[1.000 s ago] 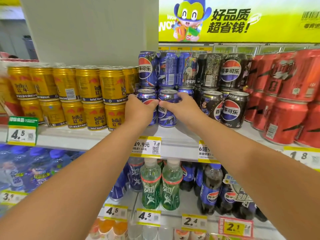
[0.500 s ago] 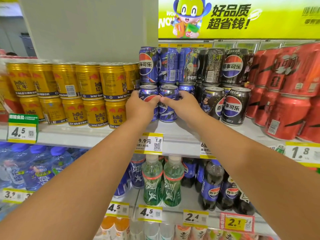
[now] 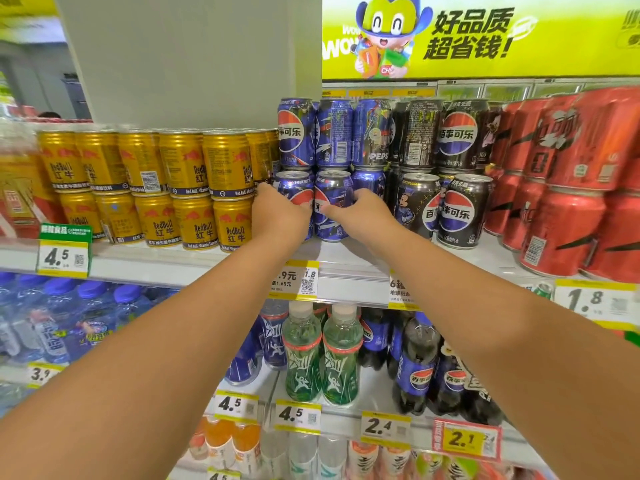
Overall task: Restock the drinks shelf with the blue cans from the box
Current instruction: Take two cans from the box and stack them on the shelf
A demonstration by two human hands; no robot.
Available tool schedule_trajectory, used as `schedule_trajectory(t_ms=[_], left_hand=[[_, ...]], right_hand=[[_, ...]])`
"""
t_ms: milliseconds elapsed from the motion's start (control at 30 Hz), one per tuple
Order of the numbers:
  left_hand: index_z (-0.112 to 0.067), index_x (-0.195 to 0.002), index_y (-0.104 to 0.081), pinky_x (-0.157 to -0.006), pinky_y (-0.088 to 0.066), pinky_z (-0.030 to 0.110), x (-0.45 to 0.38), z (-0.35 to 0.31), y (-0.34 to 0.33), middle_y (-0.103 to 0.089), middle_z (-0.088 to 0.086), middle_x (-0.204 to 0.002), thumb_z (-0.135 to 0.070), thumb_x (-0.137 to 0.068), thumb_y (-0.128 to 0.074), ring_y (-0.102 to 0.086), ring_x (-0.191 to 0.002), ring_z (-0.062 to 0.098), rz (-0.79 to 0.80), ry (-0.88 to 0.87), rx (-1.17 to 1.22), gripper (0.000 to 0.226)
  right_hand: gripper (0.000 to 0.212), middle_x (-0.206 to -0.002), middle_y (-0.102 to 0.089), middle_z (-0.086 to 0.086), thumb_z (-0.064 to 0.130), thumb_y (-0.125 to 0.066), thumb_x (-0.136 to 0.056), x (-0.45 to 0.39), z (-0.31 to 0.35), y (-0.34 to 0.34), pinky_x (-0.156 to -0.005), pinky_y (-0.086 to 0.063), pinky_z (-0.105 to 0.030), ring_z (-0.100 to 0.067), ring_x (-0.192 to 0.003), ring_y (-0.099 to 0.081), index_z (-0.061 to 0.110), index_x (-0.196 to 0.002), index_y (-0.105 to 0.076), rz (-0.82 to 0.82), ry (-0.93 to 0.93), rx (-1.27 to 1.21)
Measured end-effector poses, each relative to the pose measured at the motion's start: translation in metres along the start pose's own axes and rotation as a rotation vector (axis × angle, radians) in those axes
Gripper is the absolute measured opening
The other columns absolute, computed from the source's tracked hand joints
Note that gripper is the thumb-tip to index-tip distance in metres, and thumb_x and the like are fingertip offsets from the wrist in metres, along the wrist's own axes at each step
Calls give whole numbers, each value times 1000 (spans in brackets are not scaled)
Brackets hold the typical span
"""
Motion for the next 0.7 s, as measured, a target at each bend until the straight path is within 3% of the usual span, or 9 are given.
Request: schedule_trajectory(t_ms=[133,367,433,567,633,700], left_hand=[[-6,-121,-60,-72,-46,33,6,4,5,-68,12,-121,-36,-87,-78,-66,-108,33,20,-19,-192,49],[-6,-116,-66,-69,-46,34,3,6,8,-71,11,-114,-47,-84,-77,-68,-102,31,28,-38,-260,53],[-6,-114,-66,-68,-45,34,7,7,10,-71,11,-111,-50,-85,-75,-68,-100,31,43,-46,-276,54],[-15,-112,-67,-66,-43,31,26,8,22,-68,2,-98,-57,-87,-69,-68,-98,27,78,-156,-369,49],[-17,-123,-66,-71,-43,30,38,8,30,-71,4,-110,-58,-91,-63,-66,-107,27,122,-236,-452,52],[-19,-133,-63,-77,-45,30,51,10,43,-69,4,-128,-62,-94,-55,-63,-115,27,163,-304,-525,59]], right_hand=[[48,-105,-66,-7,42,-76,-82,3,-1,-2,-71,-48,-34,-25,-94,-64,9,-113,-60,-9,-9,48],[42,-97,-67,-7,41,-74,-85,9,2,1,-74,-51,-39,-24,-89,-65,8,-108,-62,28,-21,50],[36,-82,-63,-5,40,-73,-87,16,3,4,-67,-52,-38,-22,-77,-62,7,-98,-62,33,-27,23],[43,-68,-47,-4,50,-63,-92,34,5,17,-48,-32,-31,-20,-60,-46,9,-79,-55,95,-52,140],[51,-59,-38,-2,53,-55,-96,44,10,25,-46,-26,-31,-19,-51,-38,12,-67,-44,137,-53,248],[52,-65,-45,-4,56,-48,-97,54,15,30,-48,-30,-32,-22,-58,-45,12,-71,-47,147,20,398]])
Point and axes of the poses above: each hand's wrist, its own x-axis away from the middle knuckle, its own y-axis out of the back of the hand, z = x × y, the point moved 3 cm from there along -x, towards the middle knuckle
